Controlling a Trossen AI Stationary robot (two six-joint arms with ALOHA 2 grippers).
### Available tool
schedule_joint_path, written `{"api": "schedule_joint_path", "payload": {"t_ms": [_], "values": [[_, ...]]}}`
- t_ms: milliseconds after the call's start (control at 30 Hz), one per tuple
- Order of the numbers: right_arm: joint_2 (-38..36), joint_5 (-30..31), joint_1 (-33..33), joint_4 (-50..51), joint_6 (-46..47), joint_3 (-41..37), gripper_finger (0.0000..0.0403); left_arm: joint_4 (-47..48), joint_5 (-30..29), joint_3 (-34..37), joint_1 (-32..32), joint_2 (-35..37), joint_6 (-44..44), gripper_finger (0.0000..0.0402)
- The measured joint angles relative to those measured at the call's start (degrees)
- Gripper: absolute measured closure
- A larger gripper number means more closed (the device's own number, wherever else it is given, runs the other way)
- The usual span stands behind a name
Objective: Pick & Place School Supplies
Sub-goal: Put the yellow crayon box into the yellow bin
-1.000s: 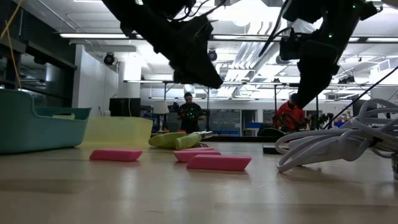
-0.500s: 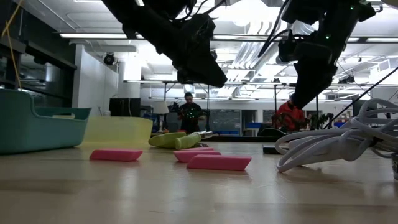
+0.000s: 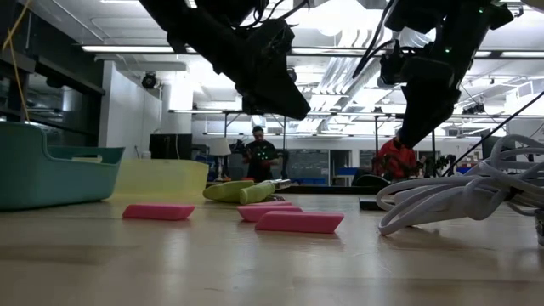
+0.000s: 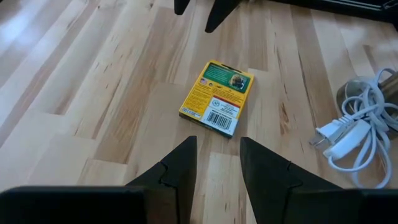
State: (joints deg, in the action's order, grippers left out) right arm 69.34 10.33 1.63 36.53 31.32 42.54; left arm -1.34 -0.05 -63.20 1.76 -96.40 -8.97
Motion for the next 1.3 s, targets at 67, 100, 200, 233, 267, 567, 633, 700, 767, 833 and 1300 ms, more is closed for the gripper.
{"api": "schedule_joint_path", "payload": {"t_ms": [67,100,200,233,267,567,633,700,767,833,1300], "values": [[0.00,-0.01,0.00,0.00,-0.01,0.00,0.0213,0.00,0.00,0.00,-0.01,0.00,0.00,0.0285],[0.00,-0.02,0.00,0.00,-0.01,0.00,0.0213,0.00,0.00,0.00,0.00,0.00,0.00,0.0285],[0.00,0.01,0.00,0.00,-0.01,0.00,0.0213,0.00,0.02,0.00,0.00,0.00,0.00,0.0285],[0.00,0.12,0.00,0.00,-0.03,0.00,0.0213,0.00,0.02,0.00,-0.01,0.00,0.00,0.0285],[0.00,0.15,0.00,0.00,-0.03,0.00,0.0213,0.00,0.02,0.00,0.00,0.00,0.00,0.0285],[0.00,0.17,-0.02,0.00,-0.31,0.00,0.0213,0.00,0.02,0.00,0.00,0.00,0.00,0.0285],[0.00,0.19,0.00,0.00,-0.24,0.00,0.0213,0.00,0.02,0.00,0.00,0.00,-0.18,0.0285],[0.00,0.19,0.00,0.00,0.00,0.00,0.0213,0.00,0.18,0.00,-0.01,0.00,-1.65,0.0285],[0.00,0.19,0.00,0.00,0.06,0.00,0.0213,-0.23,0.93,0.00,0.00,-0.41,-2.46,0.0285],[0.00,0.21,0.00,0.00,0.36,0.00,0.0213,-0.01,1.05,0.01,0.00,-0.90,-2.51,0.0285],[-0.02,1.95,0.00,0.60,0.82,-0.11,0.0213,-6.30,2.39,-0.20,1.02,-5.70,-3.39,0.0285]]}}
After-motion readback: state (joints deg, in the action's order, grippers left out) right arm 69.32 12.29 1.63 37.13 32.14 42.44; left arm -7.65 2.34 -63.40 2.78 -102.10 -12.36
